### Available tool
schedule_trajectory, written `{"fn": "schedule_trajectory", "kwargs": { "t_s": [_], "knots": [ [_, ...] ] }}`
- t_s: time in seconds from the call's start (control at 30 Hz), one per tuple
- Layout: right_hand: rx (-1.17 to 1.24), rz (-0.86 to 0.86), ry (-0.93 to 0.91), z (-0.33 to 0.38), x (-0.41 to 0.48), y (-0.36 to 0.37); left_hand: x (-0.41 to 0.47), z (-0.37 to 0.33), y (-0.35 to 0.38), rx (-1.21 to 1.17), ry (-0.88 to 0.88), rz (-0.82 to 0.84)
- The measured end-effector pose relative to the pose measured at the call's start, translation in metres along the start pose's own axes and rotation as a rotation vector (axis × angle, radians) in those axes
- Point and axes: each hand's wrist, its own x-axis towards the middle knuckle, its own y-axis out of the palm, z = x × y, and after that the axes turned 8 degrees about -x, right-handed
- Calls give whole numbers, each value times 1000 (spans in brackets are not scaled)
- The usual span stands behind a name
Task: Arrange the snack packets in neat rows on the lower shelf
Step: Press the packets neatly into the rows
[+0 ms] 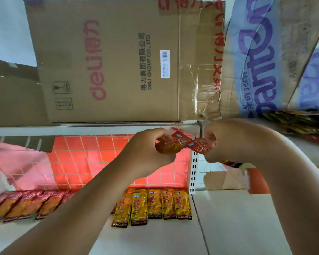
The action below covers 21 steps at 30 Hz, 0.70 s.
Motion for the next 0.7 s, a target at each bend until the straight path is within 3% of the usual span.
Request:
{"fn": "schedule_trajectory", "kwargs": {
  "t_s": [0.2, 0.4, 0.7],
  "knots": [
    [229, -75, -7, 116, 39, 48, -41, 95, -64, 0, 27, -112],
    [534, -7, 70, 208, 64, 151, -117, 206, -83, 123, -114, -182],
    [513, 160, 58, 296, 50, 301, -229, 339, -27, 263, -390, -157]
  ]
}}
